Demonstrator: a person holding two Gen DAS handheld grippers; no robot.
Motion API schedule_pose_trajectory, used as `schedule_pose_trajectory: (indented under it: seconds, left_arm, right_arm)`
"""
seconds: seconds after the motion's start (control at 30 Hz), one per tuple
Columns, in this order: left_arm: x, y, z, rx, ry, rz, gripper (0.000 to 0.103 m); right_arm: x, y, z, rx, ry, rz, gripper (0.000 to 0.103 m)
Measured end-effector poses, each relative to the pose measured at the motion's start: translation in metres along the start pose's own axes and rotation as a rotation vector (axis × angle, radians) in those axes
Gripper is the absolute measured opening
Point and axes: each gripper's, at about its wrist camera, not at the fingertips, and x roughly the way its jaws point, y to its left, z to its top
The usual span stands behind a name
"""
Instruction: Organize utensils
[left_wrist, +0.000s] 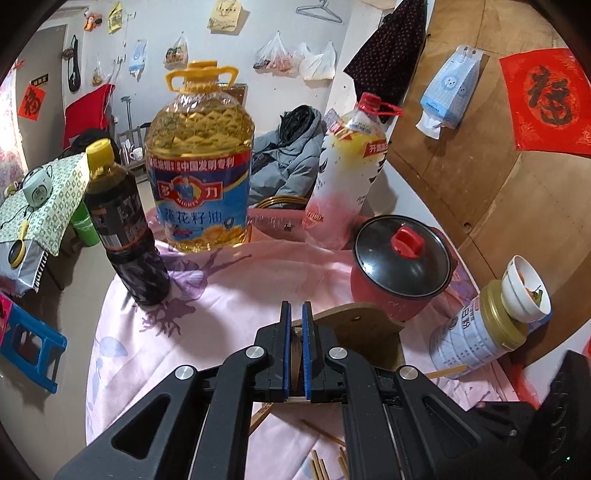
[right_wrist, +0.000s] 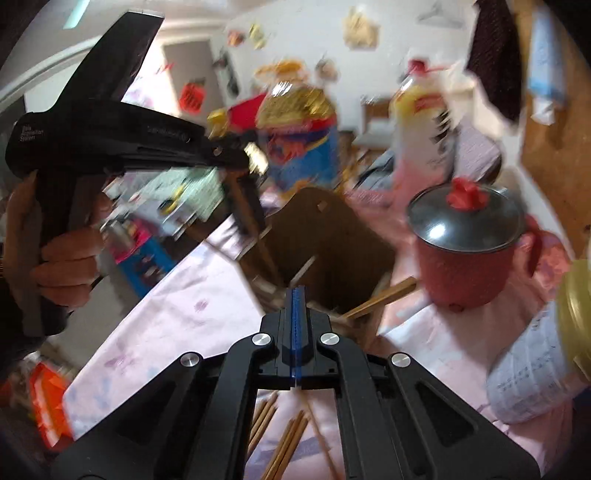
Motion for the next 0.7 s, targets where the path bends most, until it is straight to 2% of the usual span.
schedule_pose_trajectory:
  seconds: [0.03, 0.07, 0.1, 0.23, 0.3, 0.37, 0.53, 0.63, 0.7]
  left_arm:
    - [0.002, 0.001, -0.001, -0.003, 0.004, 0.001, 0.006]
    - [0.003, 0.003, -0.002, -0.007, 0.007, 0.004, 0.006]
    - [0.004, 0.004, -0.002, -0.01, 0.009, 0.005, 0.006]
    - [0.008, 0.009, -0.005, -0.022, 0.024, 0.013, 0.01]
    - [0.008, 0.01, -0.006, -0.028, 0.023, 0.022, 0.027]
    - [0.006, 0.012, -0.006, -0.032, 0.016, 0.026, 0.028]
    - [0.007, 0.014, -0.006, -0.038, 0.015, 0.027, 0.028]
    - [0.008, 0.018, -0.007, -0.044, 0.018, 0.029, 0.028]
    - [0.009, 0.019, -0.008, -0.047, 0.021, 0.031, 0.028]
  right_arm:
    - [0.011, 0.001, -0.006, 0.006, 0.032, 0.011, 0.013]
    - [0.026, 0.001, -0.013, 0.007, 0.075, 0.028, 0.025]
    - [0.043, 0.005, -0.019, -0.001, 0.115, 0.026, 0.028]
    - [0.096, 0.008, -0.043, -0.025, 0.21, 0.0, 0.028]
    - [0.114, 0.006, -0.047, -0.014, 0.242, -0.008, 0.028]
    - [0.125, 0.005, -0.049, -0.022, 0.256, -0.028, 0.028]
    - [0.147, 0.008, -0.06, -0.067, 0.303, -0.065, 0.026]
    - [0.146, 0.01, -0.061, -0.076, 0.293, -0.065, 0.012]
    - [0.144, 0.011, -0.061, -0.08, 0.288, -0.064, 0.009]
